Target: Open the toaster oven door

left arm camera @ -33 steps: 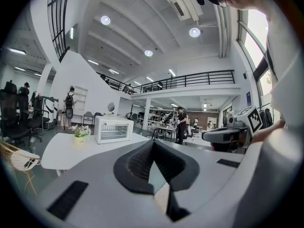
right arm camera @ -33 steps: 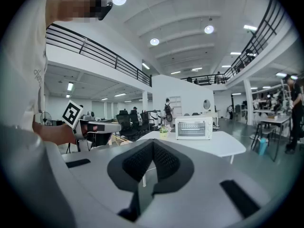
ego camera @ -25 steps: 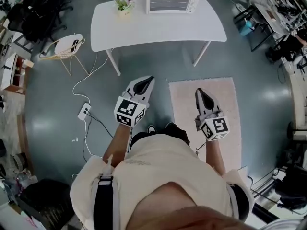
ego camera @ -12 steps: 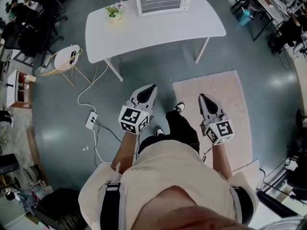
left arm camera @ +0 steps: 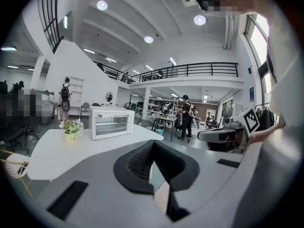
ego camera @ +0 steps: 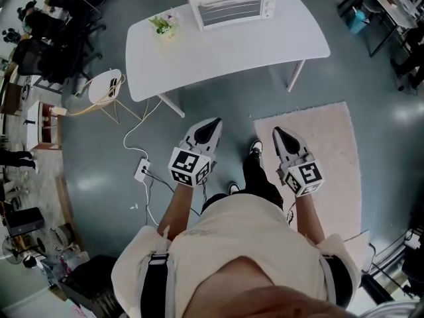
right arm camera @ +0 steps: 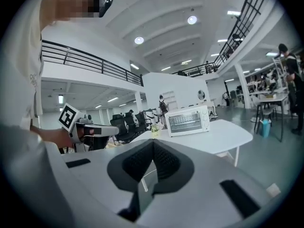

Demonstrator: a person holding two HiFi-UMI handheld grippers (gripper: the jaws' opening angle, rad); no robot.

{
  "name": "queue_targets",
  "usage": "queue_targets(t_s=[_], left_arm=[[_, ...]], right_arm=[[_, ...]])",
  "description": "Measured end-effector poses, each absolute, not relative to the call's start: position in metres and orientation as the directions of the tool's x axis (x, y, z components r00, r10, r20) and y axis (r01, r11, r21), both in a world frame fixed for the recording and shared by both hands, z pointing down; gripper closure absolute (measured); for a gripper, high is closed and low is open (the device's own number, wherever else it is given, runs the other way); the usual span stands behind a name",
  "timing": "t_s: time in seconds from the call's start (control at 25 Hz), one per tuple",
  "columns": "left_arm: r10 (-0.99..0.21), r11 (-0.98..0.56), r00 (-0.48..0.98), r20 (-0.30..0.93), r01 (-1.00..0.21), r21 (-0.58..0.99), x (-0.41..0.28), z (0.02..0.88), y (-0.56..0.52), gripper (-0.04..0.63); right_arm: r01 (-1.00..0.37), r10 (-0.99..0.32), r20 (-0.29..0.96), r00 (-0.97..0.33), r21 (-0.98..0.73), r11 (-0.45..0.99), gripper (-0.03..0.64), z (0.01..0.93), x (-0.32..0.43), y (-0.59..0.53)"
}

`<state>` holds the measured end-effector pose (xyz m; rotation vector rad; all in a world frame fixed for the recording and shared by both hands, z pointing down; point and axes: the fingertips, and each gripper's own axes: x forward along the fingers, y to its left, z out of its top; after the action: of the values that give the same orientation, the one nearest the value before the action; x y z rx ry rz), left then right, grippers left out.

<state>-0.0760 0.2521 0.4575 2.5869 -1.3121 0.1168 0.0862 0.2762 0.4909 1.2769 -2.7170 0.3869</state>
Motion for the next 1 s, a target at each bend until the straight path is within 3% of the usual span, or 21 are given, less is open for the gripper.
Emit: queue_targets(t_s=[0.48,0.8,1.0], left_arm=[[-0.783,-0.579,0.594,0.185,-0.805,0.133,-0.024,0.434,0.102,0.577],[-0.826,-0.516,0.526,0.203,-0.850,0.104,-0.025,0.424,0.044,0.577],[-0.822,-0.510,0.515,0.244,-0.856,0.088,-0.028,0.434,0.025,0.577]], right_arm=[[-0.723,-0.690,0.215,-0.691,-0.188,0.665,0.611,0.489,0.122,0.122],[-0.663,-0.632,0.215,-0.744,-0.117,0.740,0.611,0.485,0.112,0.044],[-0.649,-0.611,0.226,-0.758,-0.173,0.741,0.611,0.487,0.107,0.017]])
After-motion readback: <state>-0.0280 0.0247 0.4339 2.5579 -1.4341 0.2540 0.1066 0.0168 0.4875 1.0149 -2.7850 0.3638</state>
